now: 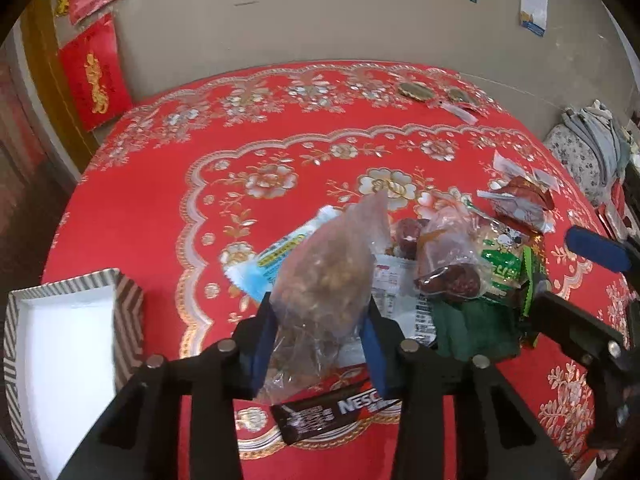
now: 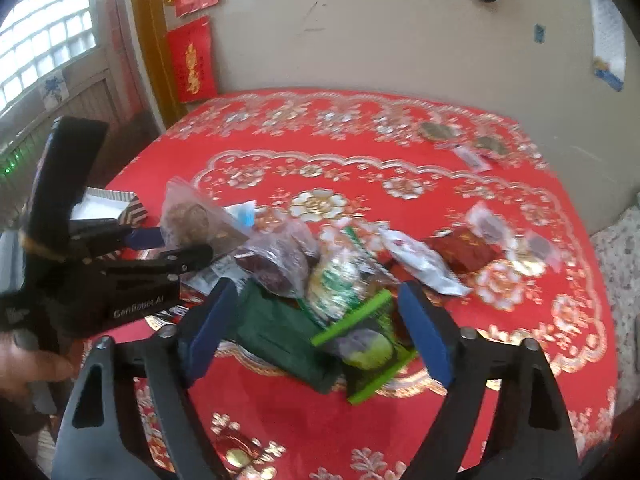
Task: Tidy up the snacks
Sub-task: 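Close the left tool on the clear bag of nuts, then grasp the clear bag of dark dates with the right tool while the left holds the nut bag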
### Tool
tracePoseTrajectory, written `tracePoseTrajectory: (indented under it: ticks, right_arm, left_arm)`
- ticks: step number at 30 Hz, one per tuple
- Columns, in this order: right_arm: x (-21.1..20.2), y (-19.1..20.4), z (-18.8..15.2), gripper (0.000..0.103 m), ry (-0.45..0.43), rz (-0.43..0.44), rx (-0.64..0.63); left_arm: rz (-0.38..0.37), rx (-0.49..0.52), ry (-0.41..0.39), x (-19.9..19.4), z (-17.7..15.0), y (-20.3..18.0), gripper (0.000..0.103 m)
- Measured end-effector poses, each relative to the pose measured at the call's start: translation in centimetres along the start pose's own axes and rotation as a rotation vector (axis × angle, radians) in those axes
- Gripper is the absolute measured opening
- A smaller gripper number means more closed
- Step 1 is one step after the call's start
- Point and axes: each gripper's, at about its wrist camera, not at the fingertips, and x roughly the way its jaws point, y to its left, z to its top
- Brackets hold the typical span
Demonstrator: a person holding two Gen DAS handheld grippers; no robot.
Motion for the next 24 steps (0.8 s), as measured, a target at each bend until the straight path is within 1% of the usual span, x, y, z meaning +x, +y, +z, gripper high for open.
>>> tracePoseTrajectory:
  ticks: [3, 5, 7, 13, 17, 18, 19, 22, 23, 24]
  right_arm:
    - [1.2, 0.5, 0.8, 0.082, 0.027, 0.022, -0.006]
    - [2.0, 0.9, 1.4, 0.082, 0.052, 0.064, 0.004]
    - [2.9, 1.3, 2.1, 0.082, 0.075, 0.080, 0.019]
    - [5.8, 1.7, 3.6, 0.082, 0.160, 0.051, 0.054]
    - [8.0, 1.6, 3.9, 0.082, 0.219, 0.060, 0.082]
    - [8.3, 1.6, 4.0, 0.082, 0.219, 0.056, 0.079]
    - [8.5, 1.8, 3.9, 0.076, 0.222, 0.047, 0.072]
    - [9.1, 2.1, 3.7, 0.058, 0.253, 0.066, 0.063]
    - [9.3, 2.2, 3.5, 0.058, 0.269, 0.081, 0.062]
    - [9.3, 2.2, 3.4, 0.058, 0.262, 0.088, 0.060]
  left_arm:
    - [0.013, -0.029, -0.018, -0.6, -0.1, 0.9, 0.041]
    - [0.028, -0.040, -0.027, -0.9, -0.1, 1.4, 0.041]
    - [0.040, -0.044, -0.036, -1.3, -0.1, 1.7, 0.041]
    - [0.056, -0.052, -0.053, -2.0, 0.0, 2.4, 0.041]
    - [0.064, -0.056, -0.058, -2.3, -0.1, 2.9, 0.041]
    - [0.068, -0.056, -0.060, -2.4, -0.1, 3.0, 0.041]
    - [0.071, -0.059, -0.063, -2.5, -0.2, 3.1, 0.041]
    - [0.073, -0.066, -0.064, -2.6, -0.3, 3.4, 0.041]
    - [0.075, -0.069, -0.064, -2.6, -0.3, 3.5, 0.041]
    - [0.077, -0.071, -0.064, -2.6, -0.4, 3.6, 0.041]
